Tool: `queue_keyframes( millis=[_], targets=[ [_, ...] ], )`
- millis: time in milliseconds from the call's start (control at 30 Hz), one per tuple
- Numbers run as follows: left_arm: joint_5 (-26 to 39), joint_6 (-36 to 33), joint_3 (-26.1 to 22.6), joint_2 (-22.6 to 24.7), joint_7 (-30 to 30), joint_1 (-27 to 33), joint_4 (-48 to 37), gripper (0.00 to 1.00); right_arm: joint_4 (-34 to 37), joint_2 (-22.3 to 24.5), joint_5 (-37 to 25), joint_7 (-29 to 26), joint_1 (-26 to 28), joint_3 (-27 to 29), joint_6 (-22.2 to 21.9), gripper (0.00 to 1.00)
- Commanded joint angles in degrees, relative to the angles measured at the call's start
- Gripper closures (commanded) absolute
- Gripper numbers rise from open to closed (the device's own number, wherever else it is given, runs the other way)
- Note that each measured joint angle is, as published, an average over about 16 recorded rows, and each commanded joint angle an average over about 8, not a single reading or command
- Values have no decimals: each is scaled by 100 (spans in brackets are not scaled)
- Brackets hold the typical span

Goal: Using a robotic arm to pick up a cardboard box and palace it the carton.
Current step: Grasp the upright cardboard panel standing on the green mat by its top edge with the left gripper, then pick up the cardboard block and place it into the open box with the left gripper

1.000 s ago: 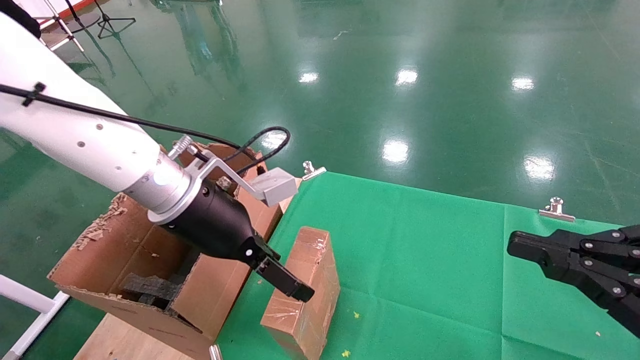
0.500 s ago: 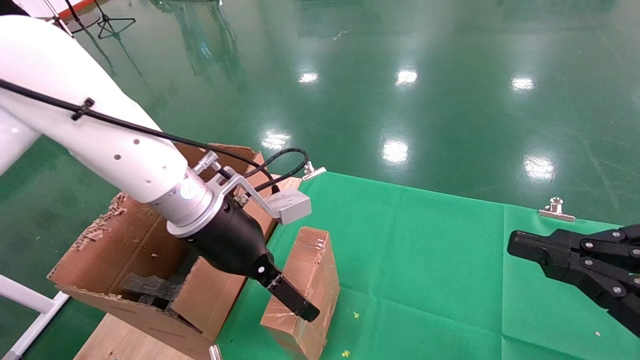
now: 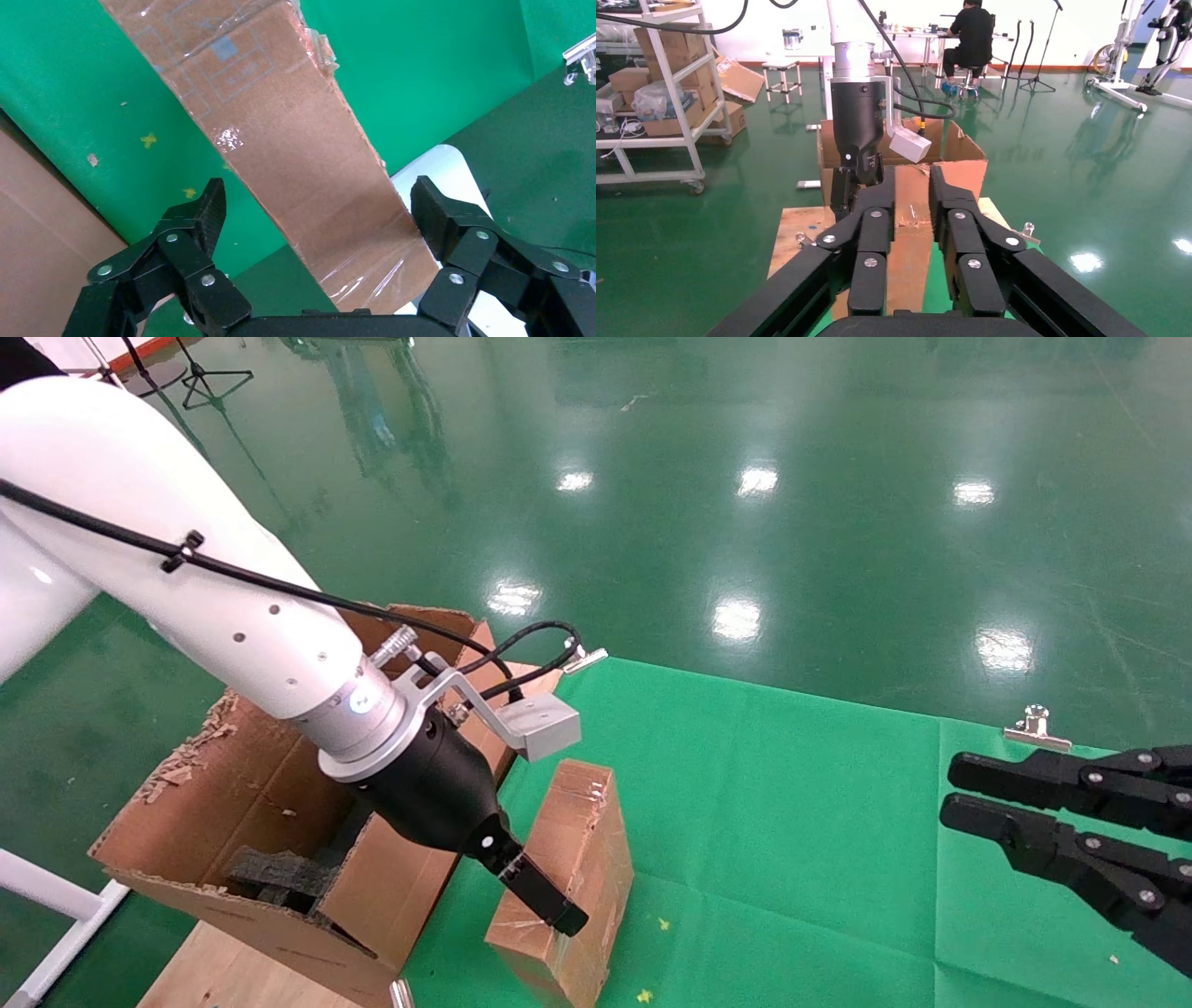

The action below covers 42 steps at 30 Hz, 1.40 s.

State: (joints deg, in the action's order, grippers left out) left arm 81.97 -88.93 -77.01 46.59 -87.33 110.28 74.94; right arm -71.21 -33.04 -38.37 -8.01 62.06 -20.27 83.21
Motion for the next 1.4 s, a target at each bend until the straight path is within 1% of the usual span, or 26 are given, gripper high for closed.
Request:
queue_keyframes(
  millis=[33, 933, 1067, 1200, 1300, 1400],
  targets=[
    [-6, 0, 12, -7, 0, -1, -1, 100, 0, 0, 0, 0, 0, 0, 0, 0],
    [-69, 49, 102, -88, 20, 19, -48, 100, 0, 0, 0, 0, 1, 0, 0, 0],
    [-193, 179, 264, -281, 104, 156, -149, 100, 0, 0, 0, 0, 0, 0, 0, 0],
    [-404, 336, 556, -607, 284, 418, -335, 100, 0, 0, 0, 0, 0, 0, 0, 0],
    [-475, 415, 793, -870, 497, 717, -564, 100, 0, 0, 0, 0, 0, -1, 0, 0],
    [-346, 443, 979, -1096, 759, 1107, -865, 100, 0, 0, 0, 0, 1, -1, 0, 0]
  ],
)
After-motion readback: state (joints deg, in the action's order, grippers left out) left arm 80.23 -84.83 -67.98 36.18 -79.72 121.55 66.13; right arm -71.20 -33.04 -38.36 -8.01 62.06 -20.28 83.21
